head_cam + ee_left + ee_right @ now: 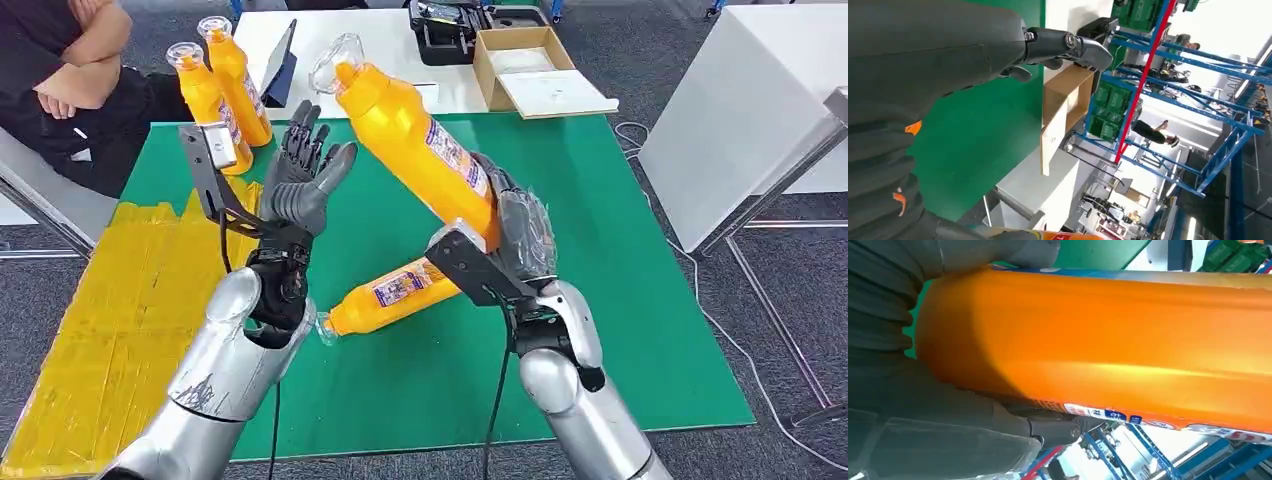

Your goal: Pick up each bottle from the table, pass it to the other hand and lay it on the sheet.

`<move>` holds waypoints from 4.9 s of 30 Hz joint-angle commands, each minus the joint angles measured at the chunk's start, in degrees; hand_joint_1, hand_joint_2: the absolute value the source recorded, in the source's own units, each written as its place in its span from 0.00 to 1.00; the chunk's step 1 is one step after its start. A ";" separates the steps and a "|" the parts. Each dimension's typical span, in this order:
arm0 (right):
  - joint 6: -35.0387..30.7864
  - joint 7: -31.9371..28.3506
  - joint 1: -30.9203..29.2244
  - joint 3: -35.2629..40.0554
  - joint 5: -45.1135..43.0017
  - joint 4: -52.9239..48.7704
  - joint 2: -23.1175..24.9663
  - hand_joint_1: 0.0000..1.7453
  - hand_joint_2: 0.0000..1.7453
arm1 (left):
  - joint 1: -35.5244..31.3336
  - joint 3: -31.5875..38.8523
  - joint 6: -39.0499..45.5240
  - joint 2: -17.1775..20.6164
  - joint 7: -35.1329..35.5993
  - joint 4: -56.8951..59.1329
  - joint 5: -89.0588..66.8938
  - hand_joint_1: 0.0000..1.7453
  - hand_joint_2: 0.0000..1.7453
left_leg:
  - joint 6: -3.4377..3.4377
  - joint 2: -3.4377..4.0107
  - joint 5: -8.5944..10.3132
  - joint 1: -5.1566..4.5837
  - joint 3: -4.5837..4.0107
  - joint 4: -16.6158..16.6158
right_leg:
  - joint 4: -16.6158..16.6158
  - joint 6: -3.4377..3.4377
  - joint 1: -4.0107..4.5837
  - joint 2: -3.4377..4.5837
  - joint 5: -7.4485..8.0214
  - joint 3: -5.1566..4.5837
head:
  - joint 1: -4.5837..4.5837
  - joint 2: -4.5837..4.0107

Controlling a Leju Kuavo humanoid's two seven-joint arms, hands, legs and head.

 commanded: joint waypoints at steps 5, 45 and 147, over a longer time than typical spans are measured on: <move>1.24 0.83 -1.55 2.35 0.42 2.98 -0.69 1.00 1.00 | -1.94 -2.02 -0.08 1.71 0.08 1.12 0.05 0.00 1.00 | -0.30 0.06 -0.15 -0.01 0.39 0.00 | 0.04 -0.10 -0.01 -0.05 -0.15 0.35 | 0.00 0.00; 2.01 4.04 -13.59 6.88 9.64 21.74 7.05 1.00 1.00 | -5.29 -5.20 0.22 -1.79 3.19 3.85 0.40 0.00 1.00 | -0.23 0.05 -0.10 0.01 0.24 0.05 | 0.07 -0.07 0.01 -0.04 -0.10 0.22 | 0.00 0.00; 13.27 -5.98 10.11 -13.14 -14.62 -6.23 -8.76 0.00 0.00 | 5.21 7.89 7.91 19.96 -5.83 26.31 -88.41 1.00 1.00 | -0.19 0.02 0.02 -0.04 0.32 -0.12 | -0.01 -0.05 -0.04 -0.07 -0.06 0.26 | 0.00 0.00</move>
